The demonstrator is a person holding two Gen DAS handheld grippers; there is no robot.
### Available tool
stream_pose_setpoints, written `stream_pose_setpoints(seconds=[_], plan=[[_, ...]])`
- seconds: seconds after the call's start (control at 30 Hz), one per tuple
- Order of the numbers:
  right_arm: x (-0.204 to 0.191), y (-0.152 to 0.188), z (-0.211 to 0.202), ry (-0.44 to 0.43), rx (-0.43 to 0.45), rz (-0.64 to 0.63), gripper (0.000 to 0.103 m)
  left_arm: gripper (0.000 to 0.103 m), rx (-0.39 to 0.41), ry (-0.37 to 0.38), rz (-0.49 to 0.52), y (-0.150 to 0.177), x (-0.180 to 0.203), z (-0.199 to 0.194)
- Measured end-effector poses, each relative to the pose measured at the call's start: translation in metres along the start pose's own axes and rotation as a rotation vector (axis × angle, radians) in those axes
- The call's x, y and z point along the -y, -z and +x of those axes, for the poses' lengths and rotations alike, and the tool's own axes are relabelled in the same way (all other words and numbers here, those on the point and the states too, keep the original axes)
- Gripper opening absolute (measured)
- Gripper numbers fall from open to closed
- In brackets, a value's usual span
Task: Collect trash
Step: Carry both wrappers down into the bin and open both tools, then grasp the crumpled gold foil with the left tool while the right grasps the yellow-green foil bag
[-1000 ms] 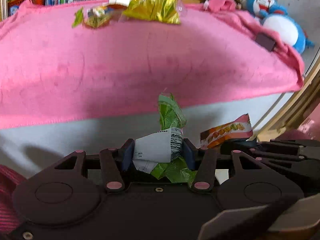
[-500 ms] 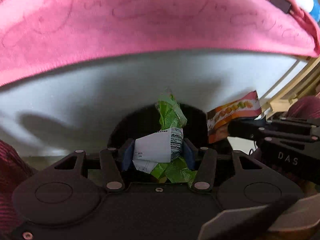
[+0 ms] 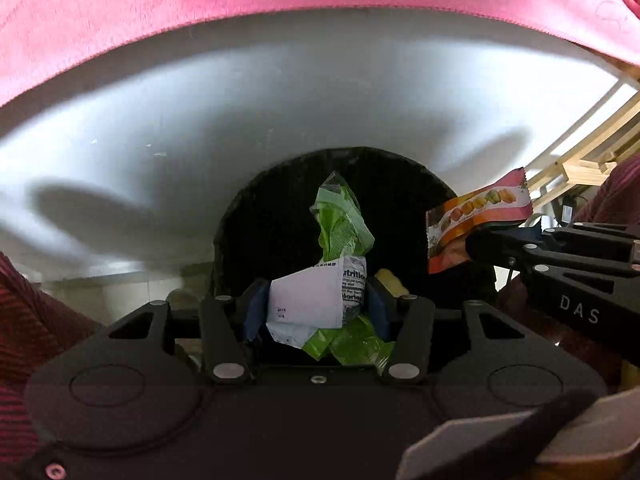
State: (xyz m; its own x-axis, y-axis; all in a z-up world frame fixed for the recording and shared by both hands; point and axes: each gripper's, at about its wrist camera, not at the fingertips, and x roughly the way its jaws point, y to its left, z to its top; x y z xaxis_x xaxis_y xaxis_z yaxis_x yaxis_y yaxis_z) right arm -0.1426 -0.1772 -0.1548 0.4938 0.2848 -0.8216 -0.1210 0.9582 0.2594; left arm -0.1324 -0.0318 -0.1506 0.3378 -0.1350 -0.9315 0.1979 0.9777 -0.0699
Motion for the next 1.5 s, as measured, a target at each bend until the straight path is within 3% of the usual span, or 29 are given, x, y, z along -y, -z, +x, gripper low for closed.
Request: stream_pose_setpoints(seconds=[0.27, 0.4, 0.5, 0.63, 0.87, 0.97, 1.1, 1.33, 1.43, 1.5], plan=[[-0.002, -0.001, -0.001, 0.000, -0.003, 0.004, 0.020, 0.052, -0.006, -0.013, -0.002, -0.003, 0.009, 0.004], [0.002, -0.001, -0.001, -0.004, 0.002, 0.001, 0.021, 0.062, -0.002, -0.017, -0.007, -0.001, 0.008, 0.002], [0.003, 0.000, -0.001, -0.004, 0.006, 0.003, 0.043, 0.072, 0.005, -0.029, -0.010, -0.001, 0.008, -0.001], [0.003, 0.000, -0.002, -0.006, 0.010, 0.008, 0.048, 0.080, 0.010, -0.047, -0.018, -0.002, 0.009, -0.003], [0.002, -0.005, -0.010, -0.023, 0.032, 0.010, 0.060, 0.081, 0.056, -0.058, -0.022, -0.004, 0.008, -0.017], [-0.003, -0.014, -0.023, -0.029, 0.065, -0.007, 0.062, 0.081, 0.103, -0.057, -0.014, -0.007, 0.007, -0.033], [-0.009, -0.040, -0.057, -0.068, 0.174, -0.049, 0.070, 0.081, 0.211, -0.021, -0.003, -0.018, 0.003, -0.070], [-0.019, -0.100, -0.102, -0.104, 0.377, -0.142, 0.089, 0.090, 0.519, 0.048, -0.074, -0.038, -0.021, -0.139], [-0.022, -0.124, -0.107, -0.083, 0.446, -0.176, 0.091, 0.090, 0.579, 0.005, -0.098, -0.056, -0.034, -0.151], [-0.025, -0.140, -0.107, -0.069, 0.490, -0.180, 0.099, 0.090, 0.615, -0.029, -0.118, -0.069, -0.042, -0.155]])
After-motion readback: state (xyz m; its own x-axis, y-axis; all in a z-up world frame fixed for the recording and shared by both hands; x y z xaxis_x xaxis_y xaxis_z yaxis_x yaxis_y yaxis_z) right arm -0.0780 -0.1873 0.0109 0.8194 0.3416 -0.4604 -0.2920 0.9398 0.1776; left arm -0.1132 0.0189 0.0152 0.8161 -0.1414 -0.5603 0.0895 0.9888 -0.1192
